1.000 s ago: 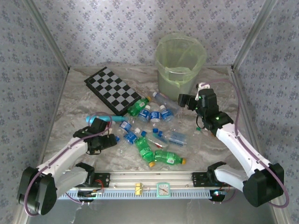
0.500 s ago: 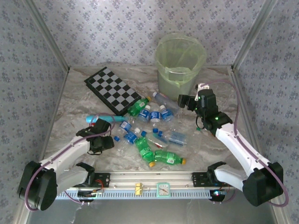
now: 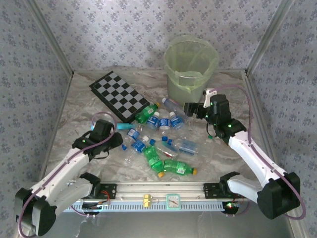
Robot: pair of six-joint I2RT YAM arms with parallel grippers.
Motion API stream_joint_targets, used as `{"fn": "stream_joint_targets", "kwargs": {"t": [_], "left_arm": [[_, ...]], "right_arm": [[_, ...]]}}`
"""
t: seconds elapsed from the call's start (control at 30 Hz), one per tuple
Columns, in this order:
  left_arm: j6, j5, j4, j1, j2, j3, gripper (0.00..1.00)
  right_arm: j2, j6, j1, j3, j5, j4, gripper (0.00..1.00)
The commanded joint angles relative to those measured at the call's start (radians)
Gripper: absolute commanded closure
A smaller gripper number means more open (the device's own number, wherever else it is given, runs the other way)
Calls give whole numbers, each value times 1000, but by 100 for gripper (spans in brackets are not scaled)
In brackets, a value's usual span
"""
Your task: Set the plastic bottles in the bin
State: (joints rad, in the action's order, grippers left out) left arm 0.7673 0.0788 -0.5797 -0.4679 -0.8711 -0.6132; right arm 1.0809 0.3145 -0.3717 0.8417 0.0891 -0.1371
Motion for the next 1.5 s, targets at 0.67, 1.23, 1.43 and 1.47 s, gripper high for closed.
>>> {"fn": "stream_joint_targets", "kwargs": {"t": [0.67,1.23,1.43,1.47], "left_arm": [[-269,-94,615,-311,-282,-164,60],[-265,-166,702,-338,-314,-149,60],[-262,-165,702,-340,-312,-145,51],[-258,-160,702,-340,-310,-142,44]], "right_arm": [[270,141,-204,170,430,272,2],[405,247,-211,177,516,422,17],[422,261,-212,177,517,447,38],[422,262,-212,177,515,450,42]]}}
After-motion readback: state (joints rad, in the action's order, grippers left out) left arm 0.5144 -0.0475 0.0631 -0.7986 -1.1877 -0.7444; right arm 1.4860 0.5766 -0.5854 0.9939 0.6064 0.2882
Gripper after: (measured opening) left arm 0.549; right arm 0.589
